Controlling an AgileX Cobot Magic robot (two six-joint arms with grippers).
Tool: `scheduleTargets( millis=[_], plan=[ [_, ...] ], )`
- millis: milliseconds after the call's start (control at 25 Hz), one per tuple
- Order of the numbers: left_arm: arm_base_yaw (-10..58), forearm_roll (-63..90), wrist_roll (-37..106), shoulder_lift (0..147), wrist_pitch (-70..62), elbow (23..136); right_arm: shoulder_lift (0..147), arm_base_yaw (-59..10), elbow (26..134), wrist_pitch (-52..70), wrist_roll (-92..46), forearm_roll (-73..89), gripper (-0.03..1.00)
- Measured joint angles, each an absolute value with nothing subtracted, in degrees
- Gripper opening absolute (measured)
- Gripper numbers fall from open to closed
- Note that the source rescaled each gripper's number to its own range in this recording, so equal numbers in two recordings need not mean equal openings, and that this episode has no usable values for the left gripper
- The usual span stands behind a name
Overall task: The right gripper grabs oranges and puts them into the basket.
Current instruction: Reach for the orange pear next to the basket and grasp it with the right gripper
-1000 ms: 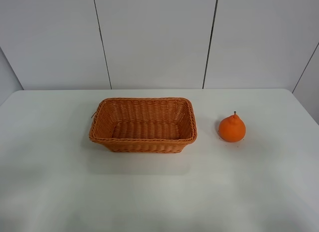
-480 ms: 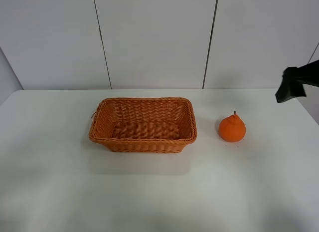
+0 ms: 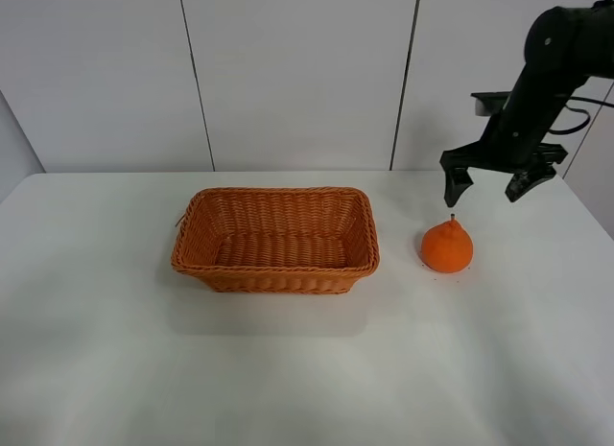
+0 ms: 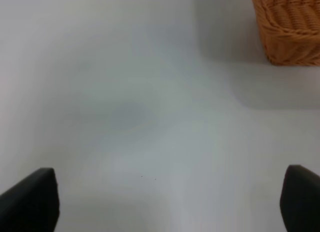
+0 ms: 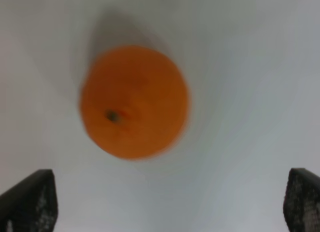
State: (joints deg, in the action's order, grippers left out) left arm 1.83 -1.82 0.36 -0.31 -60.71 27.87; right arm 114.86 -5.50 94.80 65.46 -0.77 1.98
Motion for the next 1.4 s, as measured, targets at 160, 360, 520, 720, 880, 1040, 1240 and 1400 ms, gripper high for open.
scheduleTargets(
  millis=[160,360,520,720,880,1040,1240,1400],
  plan=[
    [1.83,-1.82,0.36,-0.31,-60.71,27.87,118.39,-7.44,95.33,65.06,-1.09,2.21,1.00],
    [1.83,-1.82,0.36,-0.31,-60.71,27.87,121.10,-7.41,95.33,62.33,0.00,1.81,1.00],
    [1.83,-1.82,0.36,-0.31,-60.71,27.87,123.70,-7.08,95.40,60.80,0.00,1.81,1.00],
    [1.83,-1.82,0.36,-0.31,-60.71,27.87,127.31,-7.08,95.40,57.44,0.00,1.94,1.00],
    [1.83,-1.82,0.36,-0.31,-60.71,27.87,128.95,-7.08,95.40,55.92,0.00,2.01,1.00],
    [1.83,-1.82,0.36,-0.31,-60.71,27.87,129.20,-7.08,95.40,55.86,0.00,2.32,1.00],
    [1.83,-1.82,0.36,-0.31,-60.71,27.87,129.24,-7.08,95.40,55.86,0.00,3.27,1.00],
    [1.83,-1.82,0.36,-0.31,-60.71,27.87,129.24,-7.08,95.40,55.86,0.00,3.44,0.94]
  ],
)
